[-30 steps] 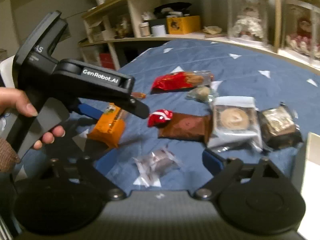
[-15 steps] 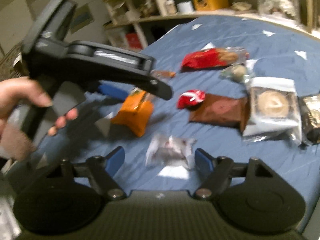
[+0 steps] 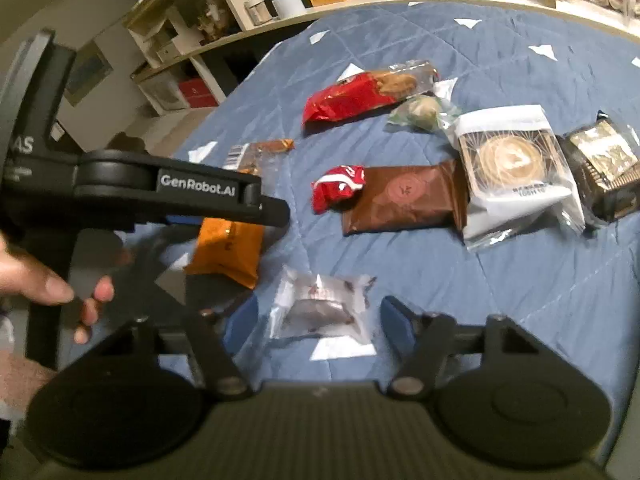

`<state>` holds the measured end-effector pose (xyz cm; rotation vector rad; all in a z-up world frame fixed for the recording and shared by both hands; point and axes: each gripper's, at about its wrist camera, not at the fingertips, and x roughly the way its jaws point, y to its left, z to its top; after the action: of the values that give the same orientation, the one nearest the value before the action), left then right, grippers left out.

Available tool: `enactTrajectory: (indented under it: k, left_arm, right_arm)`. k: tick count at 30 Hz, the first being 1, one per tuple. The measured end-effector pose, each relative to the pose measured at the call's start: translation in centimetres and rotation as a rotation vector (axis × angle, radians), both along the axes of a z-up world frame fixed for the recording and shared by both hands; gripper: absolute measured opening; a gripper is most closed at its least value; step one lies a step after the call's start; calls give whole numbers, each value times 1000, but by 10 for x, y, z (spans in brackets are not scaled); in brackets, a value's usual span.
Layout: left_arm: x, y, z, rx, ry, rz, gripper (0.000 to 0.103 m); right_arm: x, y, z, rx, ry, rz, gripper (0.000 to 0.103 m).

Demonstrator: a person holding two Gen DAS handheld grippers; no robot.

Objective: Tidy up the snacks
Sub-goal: 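Grasp an orange wafer bar with the left tool while the right tool grasps a clear pastry packet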

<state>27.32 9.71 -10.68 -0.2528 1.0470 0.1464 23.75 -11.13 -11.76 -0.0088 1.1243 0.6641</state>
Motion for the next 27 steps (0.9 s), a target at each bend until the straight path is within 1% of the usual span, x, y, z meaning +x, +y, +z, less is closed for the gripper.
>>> enactTrajectory:
  k: [1, 2, 4, 6, 8, 11, 12, 18, 21, 27]
  left_arm:
    - [0, 0, 0, 3, -1, 2, 66]
    - [0, 0, 0, 2, -4, 7, 65]
    - [-1, 3, 0, -5, -10, 24, 63]
    - [-1, 6, 0, -14, -20, 48, 57]
    - [-1, 9, 0, -15, -23, 57, 53]
    - [-2, 9, -1, -18, -21, 58, 50]
    - [-2, 9, -1, -18, -23, 58, 47]
    - [-5, 7, 4, -24, -29, 57, 40]
    - [-12, 6, 8, -53, -36, 61, 39]
    - [-29, -2, 22, -79, -69, 47, 39]
  right_arm:
    - [0, 2, -1, -10, -10, 6, 68]
    - [-2, 4, -2, -18, -21, 11, 63]
    - [-3, 4, -1, -24, -30, 0, 59]
    - [-4, 3, -2, -13, -28, -7, 53]
    - [-4, 1, -1, -12, -32, -10, 49]
    - [-5, 0, -1, -10, -32, -12, 46]
    - [-5, 1, -1, -15, -34, -11, 45]
    - [-7, 0, 4, -26, -56, -10, 43]
    - [-8, -1, 8, -30, -76, -20, 43]
    - [-11, -10, 23, -47, -126, -46, 43]
